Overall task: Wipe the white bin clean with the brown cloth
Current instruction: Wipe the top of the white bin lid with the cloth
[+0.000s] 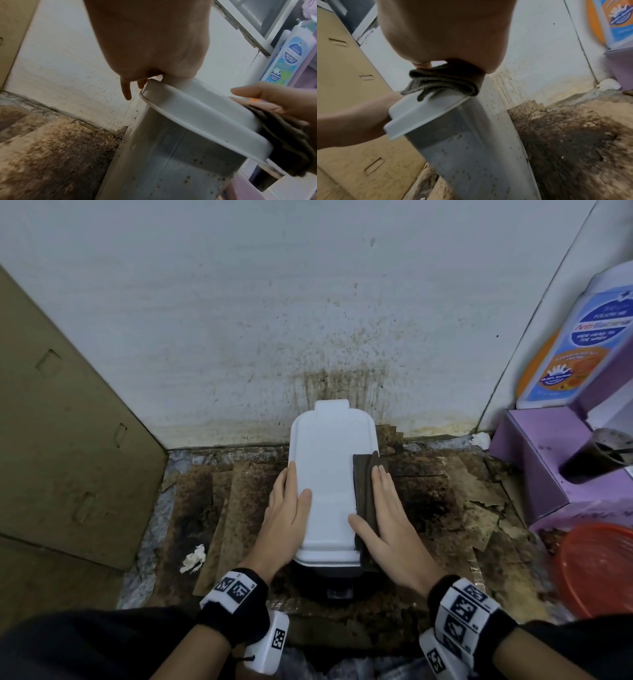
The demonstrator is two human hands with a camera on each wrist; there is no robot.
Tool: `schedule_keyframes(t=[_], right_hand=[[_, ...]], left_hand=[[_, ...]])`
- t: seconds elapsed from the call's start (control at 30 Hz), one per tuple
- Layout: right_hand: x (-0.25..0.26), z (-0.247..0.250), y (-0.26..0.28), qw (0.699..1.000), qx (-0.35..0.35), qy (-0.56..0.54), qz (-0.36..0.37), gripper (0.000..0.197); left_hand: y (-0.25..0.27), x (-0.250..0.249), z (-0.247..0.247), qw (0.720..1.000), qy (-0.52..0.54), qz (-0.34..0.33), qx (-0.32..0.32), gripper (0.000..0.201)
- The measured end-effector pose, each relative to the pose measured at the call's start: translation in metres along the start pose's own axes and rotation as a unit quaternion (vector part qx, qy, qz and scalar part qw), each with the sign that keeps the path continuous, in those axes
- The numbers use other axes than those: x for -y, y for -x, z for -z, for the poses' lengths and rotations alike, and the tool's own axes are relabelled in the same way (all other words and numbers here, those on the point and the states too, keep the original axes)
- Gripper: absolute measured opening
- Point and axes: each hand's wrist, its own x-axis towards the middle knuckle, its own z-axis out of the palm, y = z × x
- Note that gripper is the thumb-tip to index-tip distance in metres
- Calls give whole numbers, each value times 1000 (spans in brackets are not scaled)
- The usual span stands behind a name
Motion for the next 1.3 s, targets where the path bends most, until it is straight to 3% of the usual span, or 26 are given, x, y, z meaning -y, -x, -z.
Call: schedule_keyframes(t=[0.2, 0.37, 0.5, 0.6, 0.87, 1.1, 1.3], right_hand=[[-6, 28, -50, 998, 54, -28, -17, 80], [-5, 20, -52, 995, 25, -84, -36, 74], [-2, 1, -28, 995, -25, -86, -44, 69], [4, -21, 0, 991, -108, -69, -32, 67], [16, -65, 21, 958, -277, -55, -53, 62], [16, -57, 19, 948, -293, -111, -60, 59], [14, -49, 14, 930, -308, -179, -93, 45]], left_hand=[[-2, 1, 1, 1000, -3, 1, 6, 64], [0, -1, -1, 1000, -1, -5, 2, 64], [0, 1, -2, 1000, -5, -4, 1, 64], [0, 2, -3, 1000, -7, -6, -1, 64], [1, 0, -4, 1000, 1, -11, -9, 63], [3, 0, -1, 1000, -6, -7, -2, 69], [6, -2, -2, 1000, 20, 17, -10, 77]])
